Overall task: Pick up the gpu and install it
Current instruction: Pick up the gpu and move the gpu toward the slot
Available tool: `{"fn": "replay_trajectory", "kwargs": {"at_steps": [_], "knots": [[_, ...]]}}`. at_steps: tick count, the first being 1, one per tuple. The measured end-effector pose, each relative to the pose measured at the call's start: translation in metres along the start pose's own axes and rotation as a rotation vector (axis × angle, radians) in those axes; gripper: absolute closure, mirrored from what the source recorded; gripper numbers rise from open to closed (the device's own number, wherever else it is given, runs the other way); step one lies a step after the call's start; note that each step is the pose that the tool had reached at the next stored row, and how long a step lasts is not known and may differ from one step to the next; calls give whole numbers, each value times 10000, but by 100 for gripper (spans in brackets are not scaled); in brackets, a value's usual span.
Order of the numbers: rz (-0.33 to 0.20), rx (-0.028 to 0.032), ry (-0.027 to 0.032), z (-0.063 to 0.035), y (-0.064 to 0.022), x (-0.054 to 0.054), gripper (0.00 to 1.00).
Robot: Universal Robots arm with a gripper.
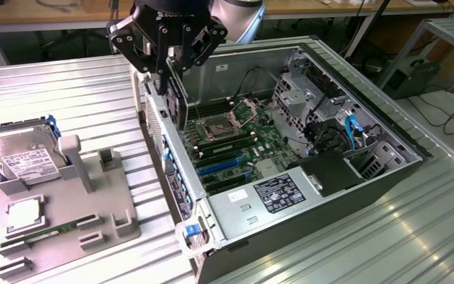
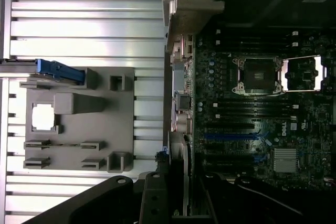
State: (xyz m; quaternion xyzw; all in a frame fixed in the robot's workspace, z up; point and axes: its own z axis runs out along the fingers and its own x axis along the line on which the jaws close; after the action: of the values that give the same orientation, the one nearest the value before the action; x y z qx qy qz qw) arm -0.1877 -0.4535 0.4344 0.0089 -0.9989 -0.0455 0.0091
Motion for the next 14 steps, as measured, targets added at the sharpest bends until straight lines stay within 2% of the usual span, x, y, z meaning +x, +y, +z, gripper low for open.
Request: {"fn": "replay_trajectory", "kwargs": {"at_steps": [14], "knots": [[0, 0, 0, -2, -2, -98, 73]]}}
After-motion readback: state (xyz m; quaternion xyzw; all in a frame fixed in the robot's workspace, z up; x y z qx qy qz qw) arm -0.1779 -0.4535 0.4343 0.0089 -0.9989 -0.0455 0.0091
